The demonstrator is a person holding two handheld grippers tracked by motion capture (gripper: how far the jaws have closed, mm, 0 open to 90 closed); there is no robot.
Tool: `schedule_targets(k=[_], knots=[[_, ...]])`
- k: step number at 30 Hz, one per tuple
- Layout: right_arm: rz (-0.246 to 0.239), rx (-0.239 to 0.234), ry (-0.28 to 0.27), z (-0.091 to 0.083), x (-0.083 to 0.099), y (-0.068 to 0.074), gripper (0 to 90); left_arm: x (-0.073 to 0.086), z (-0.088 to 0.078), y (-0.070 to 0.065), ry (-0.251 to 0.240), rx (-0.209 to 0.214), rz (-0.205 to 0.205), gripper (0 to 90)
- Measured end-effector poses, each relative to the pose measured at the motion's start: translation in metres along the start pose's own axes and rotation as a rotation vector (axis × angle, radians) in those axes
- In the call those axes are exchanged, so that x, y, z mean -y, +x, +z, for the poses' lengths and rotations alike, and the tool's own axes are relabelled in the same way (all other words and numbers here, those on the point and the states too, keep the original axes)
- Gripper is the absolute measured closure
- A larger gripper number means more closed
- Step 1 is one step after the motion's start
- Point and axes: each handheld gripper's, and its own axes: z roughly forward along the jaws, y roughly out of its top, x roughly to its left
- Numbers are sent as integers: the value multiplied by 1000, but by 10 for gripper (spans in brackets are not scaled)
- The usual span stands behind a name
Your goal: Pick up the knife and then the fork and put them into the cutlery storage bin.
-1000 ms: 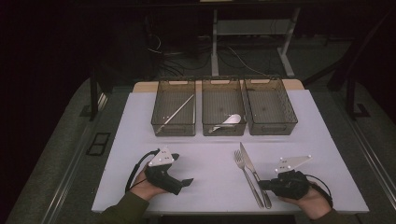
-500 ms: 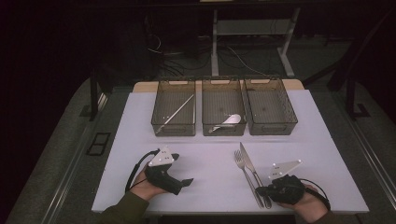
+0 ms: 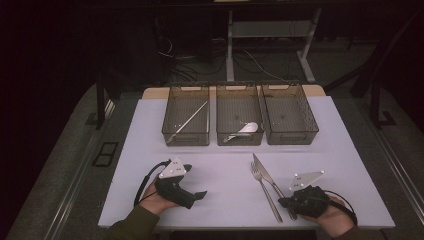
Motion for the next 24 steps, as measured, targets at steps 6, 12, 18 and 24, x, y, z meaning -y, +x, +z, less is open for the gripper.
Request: schedule_targets(k=[6, 12, 18, 24], knots=[[5, 30, 7, -2, 2, -5, 900, 0, 0, 0, 1, 0, 1, 0], [13, 83, 19, -6, 4, -15, 900, 0, 0, 0, 1, 1, 1, 0], [44, 72, 18, -8, 4, -22, 899, 0, 1, 0, 4, 1, 0, 0], [55, 50, 9, -16, -6, -24, 781, 0, 1, 0, 5, 2, -2, 0]])
